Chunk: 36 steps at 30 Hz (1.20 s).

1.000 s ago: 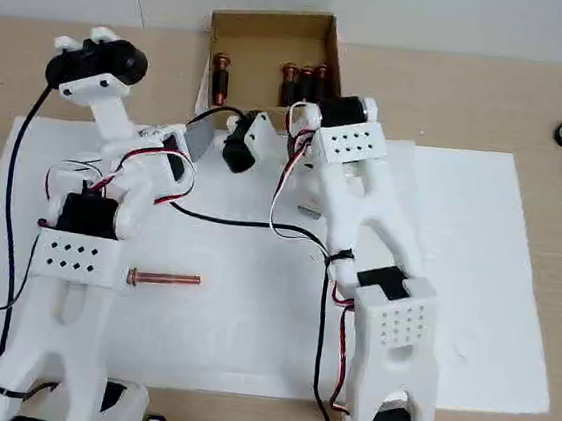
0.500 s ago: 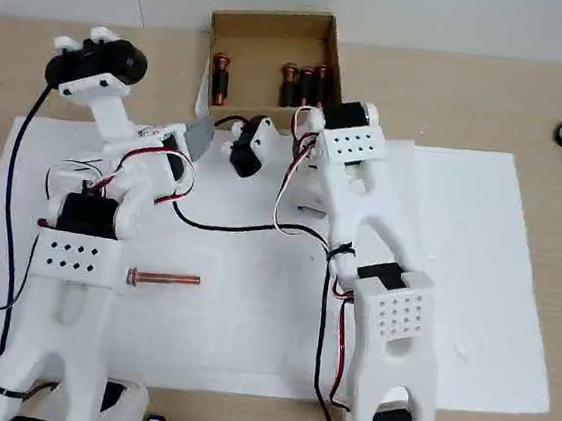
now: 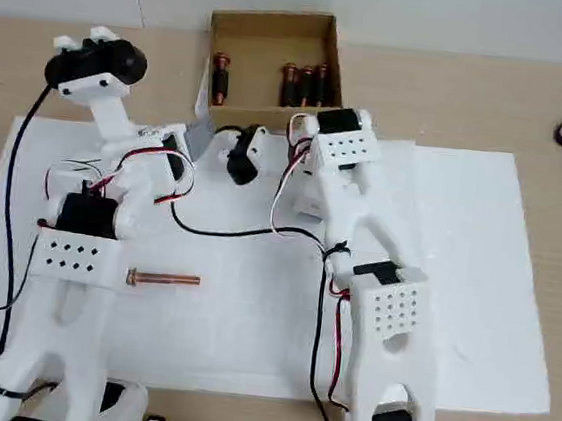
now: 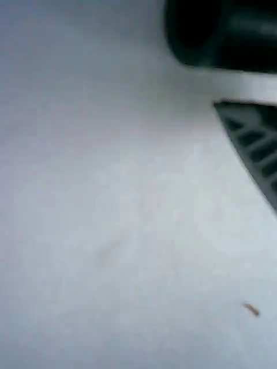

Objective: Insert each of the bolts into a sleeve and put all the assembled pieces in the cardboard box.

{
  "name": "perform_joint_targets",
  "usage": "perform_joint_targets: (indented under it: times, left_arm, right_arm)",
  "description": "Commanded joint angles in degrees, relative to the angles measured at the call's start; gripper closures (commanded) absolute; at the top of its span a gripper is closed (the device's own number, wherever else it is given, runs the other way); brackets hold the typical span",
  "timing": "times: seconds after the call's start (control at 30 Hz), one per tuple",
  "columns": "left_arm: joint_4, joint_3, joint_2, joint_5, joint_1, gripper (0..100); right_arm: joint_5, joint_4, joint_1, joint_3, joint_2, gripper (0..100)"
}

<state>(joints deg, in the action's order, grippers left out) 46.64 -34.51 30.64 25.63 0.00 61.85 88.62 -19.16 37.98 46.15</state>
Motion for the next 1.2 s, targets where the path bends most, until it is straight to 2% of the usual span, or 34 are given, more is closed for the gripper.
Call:
perform_joint_targets:
  times: [0.0, 0.3, 0.43, 0.77, 1.17]
  left_arm:
    - [0.1, 0.3, 0.6, 0.0, 0.1, 74]
    - [0.1, 0.3, 0.6, 0.0, 0.0, 74]
    - [0.1, 0.3, 0.5, 0.0, -0.2, 74]
    - [0.1, 0.3, 0.5, 0.0, 0.0, 74]
    - [-0.1, 1.9, 0.7, 0.4, 0.1, 74]
  right_arm:
    - [0.4, -1.3, 0.0, 0.0, 1.2, 86.4]
    - [-0.1, -2.5, -0.5, 0.0, 2.1, 88.3]
    - [-0.3, -2.1, -0.7, 1.3, 1.9, 95.8]
    - [-12.6, -0.1, -0.7, 12.3, -1.0, 98.4]
    - [-24.7, 6.4, -0.3, 13.7, -10.8, 98.4]
